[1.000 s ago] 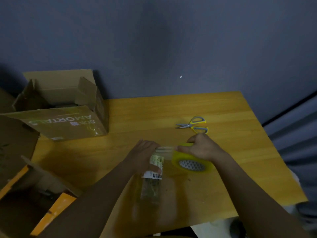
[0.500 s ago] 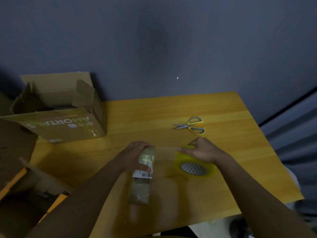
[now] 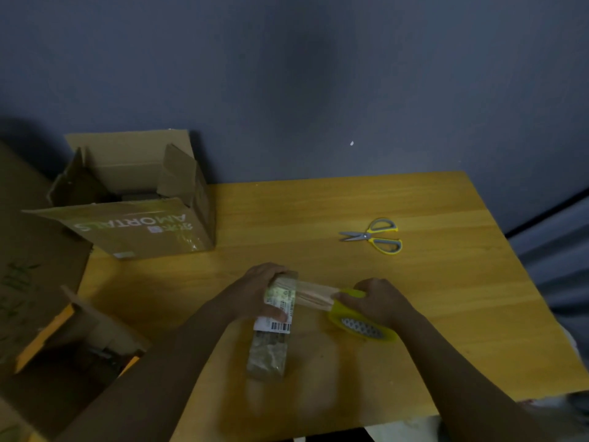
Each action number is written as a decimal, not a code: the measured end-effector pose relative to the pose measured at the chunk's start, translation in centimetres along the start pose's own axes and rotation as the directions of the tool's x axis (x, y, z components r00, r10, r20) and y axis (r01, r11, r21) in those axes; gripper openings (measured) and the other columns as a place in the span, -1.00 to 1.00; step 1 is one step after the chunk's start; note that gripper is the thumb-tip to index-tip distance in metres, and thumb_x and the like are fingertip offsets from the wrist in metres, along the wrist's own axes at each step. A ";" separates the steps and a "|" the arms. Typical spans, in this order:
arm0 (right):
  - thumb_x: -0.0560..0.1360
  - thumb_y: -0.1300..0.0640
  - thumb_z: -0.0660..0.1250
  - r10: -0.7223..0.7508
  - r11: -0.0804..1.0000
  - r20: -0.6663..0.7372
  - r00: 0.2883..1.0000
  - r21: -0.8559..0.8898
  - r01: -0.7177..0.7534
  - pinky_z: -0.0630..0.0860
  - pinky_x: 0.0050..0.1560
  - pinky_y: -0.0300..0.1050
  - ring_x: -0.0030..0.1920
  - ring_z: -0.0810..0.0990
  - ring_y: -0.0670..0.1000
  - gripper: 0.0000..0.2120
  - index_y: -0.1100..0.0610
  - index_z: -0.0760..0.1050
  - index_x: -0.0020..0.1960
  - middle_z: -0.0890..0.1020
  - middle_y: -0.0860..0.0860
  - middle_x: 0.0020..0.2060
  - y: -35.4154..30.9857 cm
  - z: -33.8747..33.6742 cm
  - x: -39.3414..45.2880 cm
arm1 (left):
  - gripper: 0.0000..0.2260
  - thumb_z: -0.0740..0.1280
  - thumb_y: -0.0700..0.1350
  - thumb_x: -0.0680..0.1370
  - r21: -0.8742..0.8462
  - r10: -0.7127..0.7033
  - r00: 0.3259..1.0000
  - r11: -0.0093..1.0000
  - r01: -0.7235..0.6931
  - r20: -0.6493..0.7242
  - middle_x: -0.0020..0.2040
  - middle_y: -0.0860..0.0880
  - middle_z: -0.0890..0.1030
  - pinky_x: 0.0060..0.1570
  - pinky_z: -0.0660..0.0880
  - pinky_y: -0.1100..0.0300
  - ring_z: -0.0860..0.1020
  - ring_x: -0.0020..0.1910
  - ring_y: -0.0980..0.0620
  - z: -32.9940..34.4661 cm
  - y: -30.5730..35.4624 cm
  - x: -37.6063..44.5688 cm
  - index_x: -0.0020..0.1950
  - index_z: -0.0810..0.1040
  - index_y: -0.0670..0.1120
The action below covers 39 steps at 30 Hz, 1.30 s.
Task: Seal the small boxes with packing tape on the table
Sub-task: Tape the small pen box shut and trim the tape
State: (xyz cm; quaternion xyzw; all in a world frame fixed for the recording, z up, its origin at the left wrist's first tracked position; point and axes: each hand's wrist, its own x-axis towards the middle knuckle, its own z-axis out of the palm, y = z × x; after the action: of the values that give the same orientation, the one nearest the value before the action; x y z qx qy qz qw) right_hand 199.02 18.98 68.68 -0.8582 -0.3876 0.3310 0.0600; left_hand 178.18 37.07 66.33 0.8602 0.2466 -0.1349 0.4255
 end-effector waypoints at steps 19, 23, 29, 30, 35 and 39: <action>0.51 -0.38 0.11 0.067 0.962 0.098 0.993 -0.270 -0.038 0.46 0.00 -0.03 0.12 0.56 0.17 -0.32 0.21 0.47 0.23 0.54 0.14 0.15 -8.2 3.4 2.2 | -0.03 0.47 0.36 0.24 0.024 -0.070 0.997 0.997 0.071 -0.013 0.49 0.02 0.15 0.44 0.09 0.01 0.06 0.47 0.00 -2.5 -3.1 -2.3 0.52 0.12 0.11; 0.52 -0.39 0.07 0.004 0.960 0.109 0.994 -0.279 0.027 0.47 -0.09 -0.05 0.05 0.57 0.15 -0.32 0.21 0.47 0.21 0.54 0.13 0.10 -10.6 3.8 2.5 | -0.05 0.53 0.15 0.31 -0.076 -0.272 0.957 0.957 0.280 0.102 0.49 -0.02 0.03 0.40 0.27 -0.10 0.14 0.46 -0.17 -4.2 -4.5 -3.9 0.54 0.02 0.14; 0.57 -0.27 0.12 -0.053 0.929 0.152 0.987 -0.355 0.104 0.45 -0.15 -0.06 -0.07 0.54 0.11 -0.47 0.17 0.44 0.21 0.48 0.05 -0.11 -13.2 3.3 2.5 | -0.10 0.49 -0.06 0.45 -0.062 -0.380 0.918 0.920 0.388 0.112 0.55 -0.02 -0.03 0.37 0.26 -0.08 0.09 0.50 -0.16 -3.8 -5.1 -4.6 0.56 -0.09 0.12; 0.57 -0.27 0.13 -0.061 0.927 0.154 0.986 -0.358 0.113 0.45 -0.17 -0.06 -0.16 0.51 0.09 -0.50 0.16 0.45 0.16 0.43 0.01 -0.20 -13.5 3.3 2.6 | -0.10 0.48 -0.09 0.45 -0.068 -0.392 0.914 0.914 0.400 0.102 0.55 -0.02 -0.02 0.37 0.26 -0.08 0.08 0.50 -0.16 -3.8 -5.2 -4.4 0.57 -0.08 0.12; 0.58 -0.27 0.12 -0.100 0.896 0.162 0.982 -0.414 0.160 0.40 -0.18 -0.03 -0.10 0.55 0.12 -0.50 0.16 0.48 0.09 0.52 0.08 -0.13 -14.7 3.3 2.8 | 0.00 0.51 0.07 0.40 -0.059 -0.439 0.896 0.895 0.442 0.065 0.54 -0.05 -0.01 0.40 0.22 -0.14 0.05 0.50 -0.19 -2.4 -5.2 -3.8 0.57 -0.15 0.02; 0.50 -0.38 0.16 -0.098 0.894 0.150 0.984 -0.422 0.153 0.34 -0.37 -0.13 -0.43 0.32 0.00 -0.47 0.06 0.25 -0.33 0.31 0.00 -0.41 -15.0 2.8 2.9 | 0.09 0.56 0.14 0.30 -0.013 -0.420 0.907 0.908 0.419 -0.039 0.54 -0.03 0.00 0.43 0.13 -0.20 0.03 0.50 -0.18 -1.4 -5.9 -3.7 0.56 -0.12 0.00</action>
State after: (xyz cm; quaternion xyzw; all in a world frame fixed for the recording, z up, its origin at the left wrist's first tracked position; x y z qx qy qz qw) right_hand 189.29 31.04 70.38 -0.8011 -0.5087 0.2854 -0.1344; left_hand 171.89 40.10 64.94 0.7887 0.4346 -0.2049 0.3835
